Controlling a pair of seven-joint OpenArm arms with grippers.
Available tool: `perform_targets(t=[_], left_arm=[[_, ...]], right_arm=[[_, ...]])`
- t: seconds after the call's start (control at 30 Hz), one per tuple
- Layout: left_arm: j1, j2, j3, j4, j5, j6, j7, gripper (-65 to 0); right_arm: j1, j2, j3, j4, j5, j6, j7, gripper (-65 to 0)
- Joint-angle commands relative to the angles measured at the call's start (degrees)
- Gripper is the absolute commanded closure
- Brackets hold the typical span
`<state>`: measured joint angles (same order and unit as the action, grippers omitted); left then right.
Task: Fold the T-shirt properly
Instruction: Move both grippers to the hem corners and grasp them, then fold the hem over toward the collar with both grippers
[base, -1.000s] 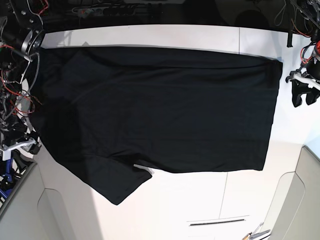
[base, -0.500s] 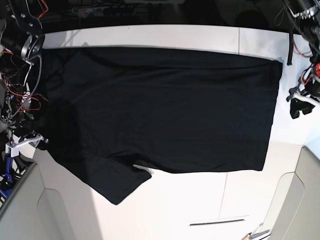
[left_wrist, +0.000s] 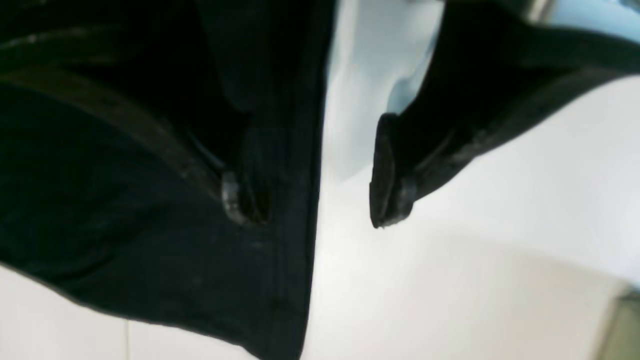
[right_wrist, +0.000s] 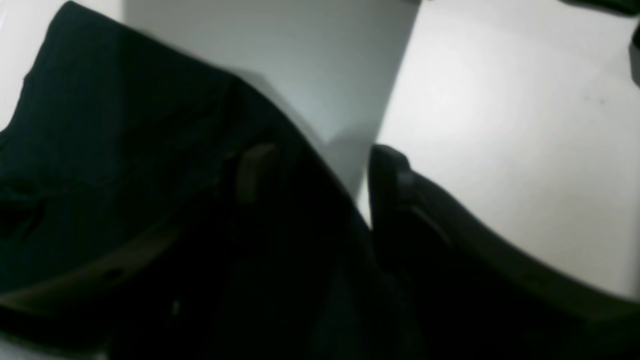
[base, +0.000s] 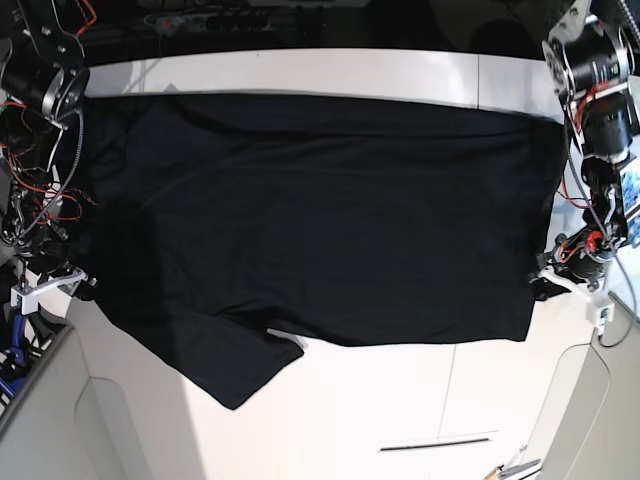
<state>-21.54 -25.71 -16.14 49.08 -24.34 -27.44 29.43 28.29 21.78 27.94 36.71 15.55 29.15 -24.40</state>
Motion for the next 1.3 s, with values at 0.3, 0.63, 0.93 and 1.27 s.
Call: perform_targets(t=[0.3, 0.63, 0.93, 1.27], left_arm=[[-10.5, -0.8, 2.9, -13.9, -1.3, -2.3, -1.8, -35.0], [-10.7, 3.1, 2.9, -13.9, -2.5, -3.3, 0.0, -35.0], [-10.7, 3.5, 2.9, -13.9, -2.4, -3.3, 0.0, -29.7], [-10.7, 3.3, 2.8, -13.9, -2.4, -3.3, 0.0, -0.3]], right_arm=[[1.4, 0.2, 0.0, 0.7, 0.5, 0.2, 0.6, -29.3], [1.4, -3.1, 0.0, 0.7, 0.5, 0.7, 1.9, -29.3], [1.5, -3.8, 0.0, 0.7, 0.5, 1.3, 1.9, -29.3], [1.7, -3.8, 0.0, 0.8, -0.5, 2.8, 2.0, -1.6]])
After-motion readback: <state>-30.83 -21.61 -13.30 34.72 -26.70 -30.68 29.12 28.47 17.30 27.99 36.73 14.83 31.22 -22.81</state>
